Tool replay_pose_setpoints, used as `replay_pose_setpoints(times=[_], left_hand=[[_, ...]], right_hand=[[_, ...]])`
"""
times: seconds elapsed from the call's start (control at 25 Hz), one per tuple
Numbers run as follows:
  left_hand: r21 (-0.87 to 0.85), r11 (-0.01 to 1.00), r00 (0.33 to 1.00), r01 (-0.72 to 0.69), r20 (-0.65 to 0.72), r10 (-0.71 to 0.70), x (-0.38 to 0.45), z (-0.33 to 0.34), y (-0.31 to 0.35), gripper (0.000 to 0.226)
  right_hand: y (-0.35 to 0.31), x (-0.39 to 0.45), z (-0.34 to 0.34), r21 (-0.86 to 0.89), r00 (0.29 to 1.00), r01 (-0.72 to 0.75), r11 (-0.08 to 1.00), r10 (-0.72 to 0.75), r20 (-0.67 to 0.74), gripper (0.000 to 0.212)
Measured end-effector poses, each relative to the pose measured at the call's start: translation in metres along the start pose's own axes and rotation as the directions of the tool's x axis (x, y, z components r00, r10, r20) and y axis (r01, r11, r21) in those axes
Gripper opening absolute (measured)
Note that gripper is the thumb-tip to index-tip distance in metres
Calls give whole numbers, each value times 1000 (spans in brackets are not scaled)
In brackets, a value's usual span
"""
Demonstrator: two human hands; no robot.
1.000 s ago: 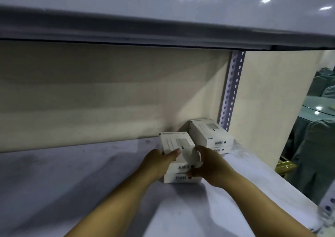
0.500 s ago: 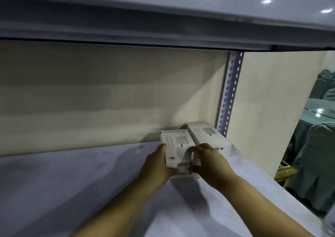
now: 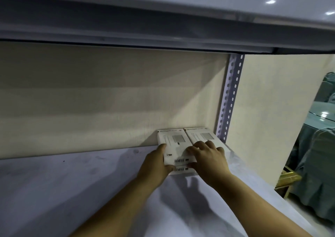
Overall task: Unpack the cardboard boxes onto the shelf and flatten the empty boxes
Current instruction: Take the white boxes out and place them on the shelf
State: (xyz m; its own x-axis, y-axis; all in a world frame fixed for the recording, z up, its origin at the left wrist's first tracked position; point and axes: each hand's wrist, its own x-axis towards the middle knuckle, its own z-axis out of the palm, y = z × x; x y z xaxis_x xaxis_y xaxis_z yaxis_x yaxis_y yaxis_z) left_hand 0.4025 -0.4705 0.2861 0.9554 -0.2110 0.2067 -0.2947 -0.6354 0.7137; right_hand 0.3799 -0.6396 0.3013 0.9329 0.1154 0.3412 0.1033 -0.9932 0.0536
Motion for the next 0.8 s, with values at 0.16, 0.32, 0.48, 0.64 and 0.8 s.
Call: replay_pose_setpoints(times=[0.16,0.32,0.48,0.64,0.8], left_hand=[[2,1000,1000,19,9,-19,6,2,-1,71],[24,999,1000,27,-7,-27,7,5,-1,77],[-30,999,1000,23,-10,-24,2,5,1,83],[-70,997,1000,-13,-28,12,-10,-1,3,68],[43,999,995,9,-101,-4,-29,-19,-4,68]], right_hand=[[5,6,6,31,1000,3,1000,-3,3,46],[7,8,7,43,1000,5,999,-5,13,48],[8,6,3,108,1000,9,994,-10,5,50],[8,2,-4,228,1000,16,974,-10,-24,50],[-3,-8,-13,352,996,36,935,-3,-94,43]])
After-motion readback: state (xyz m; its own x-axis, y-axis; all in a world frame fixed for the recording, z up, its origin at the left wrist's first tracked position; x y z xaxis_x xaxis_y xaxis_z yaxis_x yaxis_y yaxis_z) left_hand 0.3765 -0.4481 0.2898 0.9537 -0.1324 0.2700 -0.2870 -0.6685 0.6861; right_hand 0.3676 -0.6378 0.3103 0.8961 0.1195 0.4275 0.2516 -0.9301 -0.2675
